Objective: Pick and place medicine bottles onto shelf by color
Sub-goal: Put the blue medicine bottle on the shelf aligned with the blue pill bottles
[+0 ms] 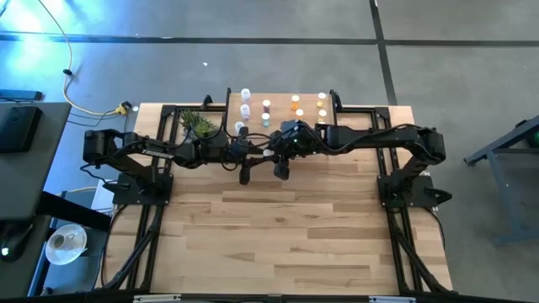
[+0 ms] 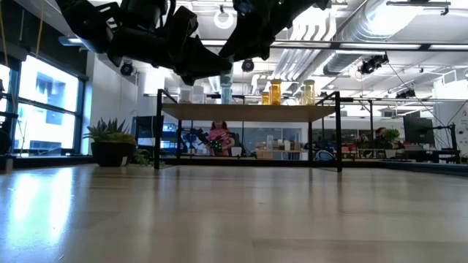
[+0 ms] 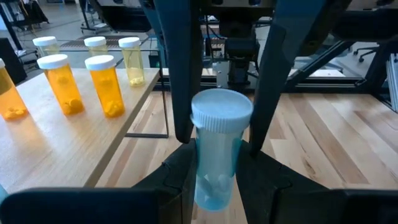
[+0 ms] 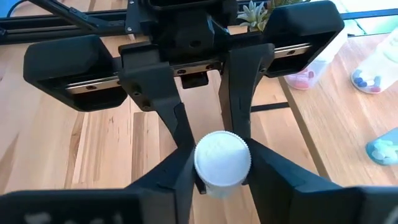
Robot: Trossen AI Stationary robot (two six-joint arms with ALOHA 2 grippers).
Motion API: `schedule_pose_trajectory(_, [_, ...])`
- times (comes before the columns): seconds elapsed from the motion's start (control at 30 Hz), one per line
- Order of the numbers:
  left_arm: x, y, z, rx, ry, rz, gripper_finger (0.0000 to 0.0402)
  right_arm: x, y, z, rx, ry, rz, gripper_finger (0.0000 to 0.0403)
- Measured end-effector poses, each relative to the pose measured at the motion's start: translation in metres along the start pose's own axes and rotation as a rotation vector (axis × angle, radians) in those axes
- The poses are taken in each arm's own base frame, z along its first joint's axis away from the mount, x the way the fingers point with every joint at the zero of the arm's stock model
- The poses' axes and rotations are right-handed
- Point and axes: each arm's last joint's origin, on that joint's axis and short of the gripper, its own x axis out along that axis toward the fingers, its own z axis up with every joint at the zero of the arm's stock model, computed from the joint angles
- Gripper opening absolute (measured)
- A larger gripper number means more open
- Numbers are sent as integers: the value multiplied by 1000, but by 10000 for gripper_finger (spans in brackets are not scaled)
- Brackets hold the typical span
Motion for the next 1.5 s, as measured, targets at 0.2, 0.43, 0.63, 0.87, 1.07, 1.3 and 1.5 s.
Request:
schedule_pose_trajectory(0.2, [0, 0, 0, -28, 1, 1, 86, 0, 0, 0, -2, 1, 0, 94])
schedule_pose_trajectory(0.43, [0, -1, -1, -89, 10, -3, 88, 0, 0, 0, 0, 2, 3, 106])
schedule_pose_trajectory(0.63, [1, -6, -5, -96, 58, -21, 136, 0, -2, 0, -1, 0, -13, 104])
schedule_pose_trajectory(0.87, [-1, -6, -2, -91, 49, 2, 194, 0, -5, 0, 2, -1, -29, 104])
schedule_pose_trajectory(1.07, [-14, -6, 9, -28, 49, 11, 197, -2, -6, 1, -37, -5, -70, 103])
schedule_pose_trajectory(1.3, [-36, -7, 18, -33, 113, 17, 199, -11, -19, 8, -22, -51, -119, 103])
schedule_pose_trajectory(1.5, [-54, -8, 27, -42, 117, 31, 200, -20, -36, 27, 5, -152, -194, 103])
